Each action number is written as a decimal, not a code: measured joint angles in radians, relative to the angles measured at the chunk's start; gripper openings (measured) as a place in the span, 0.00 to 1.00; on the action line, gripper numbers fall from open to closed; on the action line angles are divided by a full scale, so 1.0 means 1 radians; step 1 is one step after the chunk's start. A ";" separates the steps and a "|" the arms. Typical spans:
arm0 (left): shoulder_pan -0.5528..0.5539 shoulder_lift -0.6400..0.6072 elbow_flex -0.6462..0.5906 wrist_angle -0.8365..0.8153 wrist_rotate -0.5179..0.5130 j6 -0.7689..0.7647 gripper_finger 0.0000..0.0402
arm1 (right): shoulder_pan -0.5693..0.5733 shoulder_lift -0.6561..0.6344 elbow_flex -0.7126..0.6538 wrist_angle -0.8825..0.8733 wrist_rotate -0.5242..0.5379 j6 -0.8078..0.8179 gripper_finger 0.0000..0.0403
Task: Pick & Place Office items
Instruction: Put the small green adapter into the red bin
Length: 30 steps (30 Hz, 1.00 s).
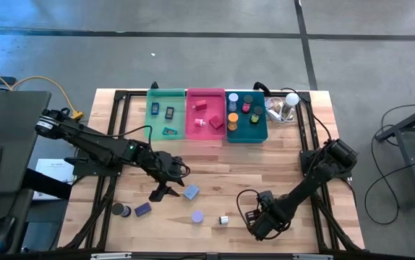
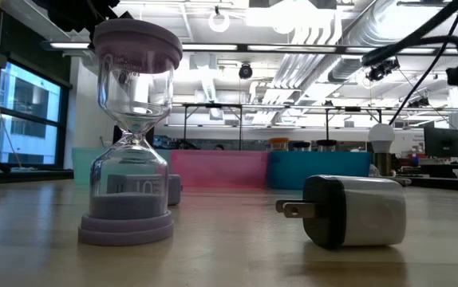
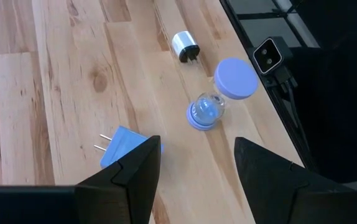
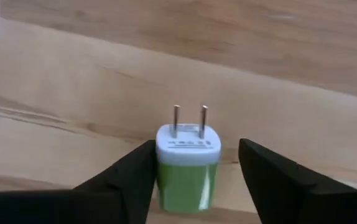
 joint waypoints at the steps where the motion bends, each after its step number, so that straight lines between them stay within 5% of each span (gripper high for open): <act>1: 0.000 0.000 0.000 0.000 0.000 0.000 0.50 | 0.000 0.008 0.000 0.010 0.000 -0.008 0.52; 9: 0.000 0.000 0.000 0.000 0.000 -0.002 0.50 | -0.025 0.041 0.003 0.069 -0.033 -0.076 0.30; 22: 0.000 0.000 0.000 0.000 0.000 -0.005 0.50 | -0.050 0.040 0.002 0.079 -0.029 -0.180 0.30; 30: 0.000 0.000 0.000 -0.001 0.000 0.003 0.50 | -0.053 0.006 -0.002 0.118 0.152 -0.238 0.30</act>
